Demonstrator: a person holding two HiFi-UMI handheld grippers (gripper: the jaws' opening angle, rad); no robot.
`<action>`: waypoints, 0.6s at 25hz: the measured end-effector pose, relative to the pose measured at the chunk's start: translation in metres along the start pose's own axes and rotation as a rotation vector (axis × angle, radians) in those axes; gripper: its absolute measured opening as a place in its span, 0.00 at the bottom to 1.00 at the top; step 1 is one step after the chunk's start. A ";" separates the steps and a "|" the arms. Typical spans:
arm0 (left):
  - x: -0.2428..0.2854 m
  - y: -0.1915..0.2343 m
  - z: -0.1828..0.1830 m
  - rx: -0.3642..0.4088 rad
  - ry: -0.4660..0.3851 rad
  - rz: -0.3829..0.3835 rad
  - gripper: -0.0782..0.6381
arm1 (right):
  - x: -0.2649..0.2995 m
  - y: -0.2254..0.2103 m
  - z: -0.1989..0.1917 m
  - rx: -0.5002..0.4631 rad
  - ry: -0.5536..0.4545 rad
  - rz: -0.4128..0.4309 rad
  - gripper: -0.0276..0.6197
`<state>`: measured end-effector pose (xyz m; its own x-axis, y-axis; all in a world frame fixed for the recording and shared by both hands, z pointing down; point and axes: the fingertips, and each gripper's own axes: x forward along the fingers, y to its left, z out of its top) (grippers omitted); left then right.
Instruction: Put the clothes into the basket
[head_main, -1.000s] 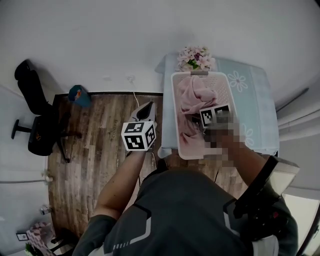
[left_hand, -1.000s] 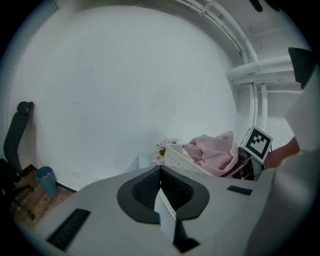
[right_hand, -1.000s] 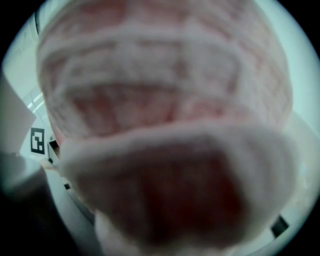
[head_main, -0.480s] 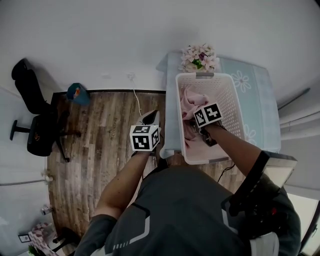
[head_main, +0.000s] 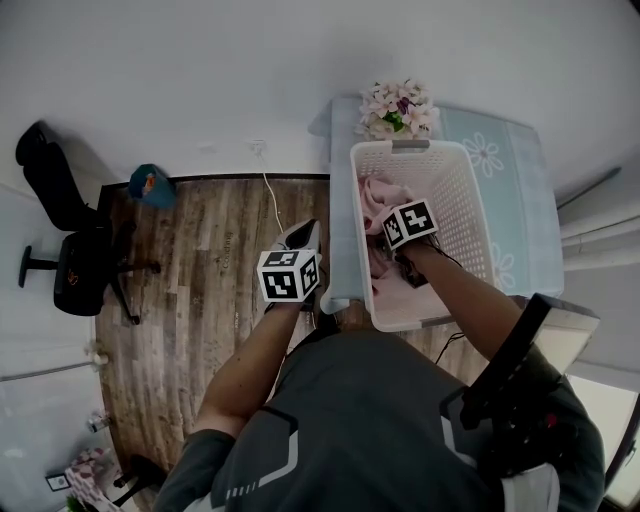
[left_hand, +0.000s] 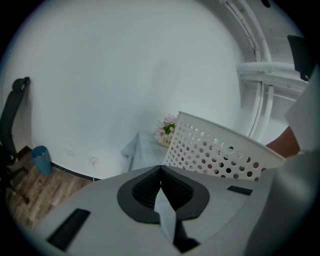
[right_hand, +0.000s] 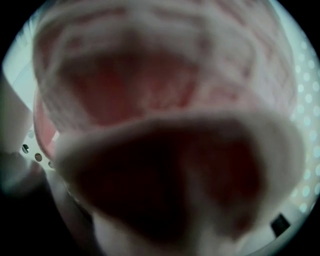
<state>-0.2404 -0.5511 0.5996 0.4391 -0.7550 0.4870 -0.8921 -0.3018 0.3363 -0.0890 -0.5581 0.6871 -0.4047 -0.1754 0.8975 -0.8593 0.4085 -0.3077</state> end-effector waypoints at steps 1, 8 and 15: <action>0.000 -0.001 0.000 -0.001 0.001 -0.003 0.12 | 0.000 0.000 0.000 0.002 0.000 -0.003 0.60; 0.001 -0.010 -0.001 0.002 0.008 -0.012 0.12 | 0.003 -0.001 0.002 -0.001 -0.011 -0.012 0.60; -0.016 -0.013 0.001 -0.004 -0.010 0.022 0.12 | 0.003 -0.001 0.002 -0.001 -0.033 0.007 0.61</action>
<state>-0.2357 -0.5359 0.5869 0.4185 -0.7673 0.4859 -0.9010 -0.2833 0.3287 -0.0902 -0.5606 0.6892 -0.4213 -0.2020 0.8841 -0.8559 0.4110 -0.3140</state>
